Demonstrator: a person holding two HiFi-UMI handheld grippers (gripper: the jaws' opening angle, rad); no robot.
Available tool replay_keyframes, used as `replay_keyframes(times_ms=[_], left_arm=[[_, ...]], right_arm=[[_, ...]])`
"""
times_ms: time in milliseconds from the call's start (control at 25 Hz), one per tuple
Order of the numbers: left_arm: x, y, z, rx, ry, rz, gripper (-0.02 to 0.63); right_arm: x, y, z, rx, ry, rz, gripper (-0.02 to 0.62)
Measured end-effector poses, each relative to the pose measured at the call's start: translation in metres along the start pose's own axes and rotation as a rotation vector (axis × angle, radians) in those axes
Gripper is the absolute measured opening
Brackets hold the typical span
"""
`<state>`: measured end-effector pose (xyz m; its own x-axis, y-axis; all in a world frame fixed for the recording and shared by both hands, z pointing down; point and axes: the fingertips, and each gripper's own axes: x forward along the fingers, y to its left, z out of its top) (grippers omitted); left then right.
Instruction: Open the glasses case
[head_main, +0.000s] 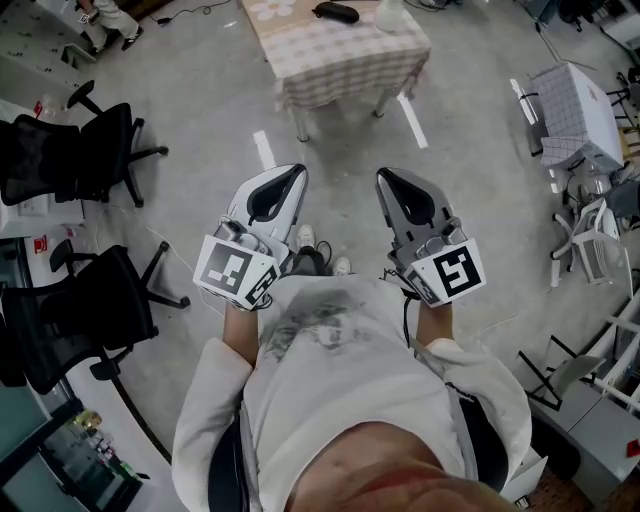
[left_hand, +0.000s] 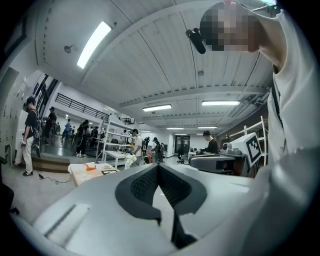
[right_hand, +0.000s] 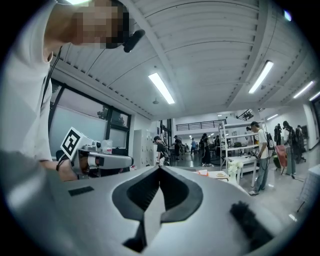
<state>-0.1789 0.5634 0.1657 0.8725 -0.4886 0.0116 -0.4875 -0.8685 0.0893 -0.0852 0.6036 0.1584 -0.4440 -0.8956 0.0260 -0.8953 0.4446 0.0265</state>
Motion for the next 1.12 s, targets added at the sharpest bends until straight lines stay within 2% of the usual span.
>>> replay_keyframes(times_ms=[400,640,880,1120], left_arm=[[0.034,0.082,0.009,-0.021,-0.022,-0.099,0.008],[0.051,0.111,0.011,-0.039,-0.018,-0.144,0.008],[0.082,0.128,0.008,-0.056,0.004,-0.157,0.008],[0.119,0.153,0.0,-0.057,0.026,-0.119,0.008]], right_arm=[[0.078,-0.02,0.004,-0.035,0.037,-0.091,0.015],[0.103,-0.032,0.002,-0.019,0.067,-0.147,0.015],[0.124,-0.061,0.0,-0.012,0.083,-0.154,0.015],[0.154,-0.1,-0.014,0.012,0.091,-0.111,0.015]])
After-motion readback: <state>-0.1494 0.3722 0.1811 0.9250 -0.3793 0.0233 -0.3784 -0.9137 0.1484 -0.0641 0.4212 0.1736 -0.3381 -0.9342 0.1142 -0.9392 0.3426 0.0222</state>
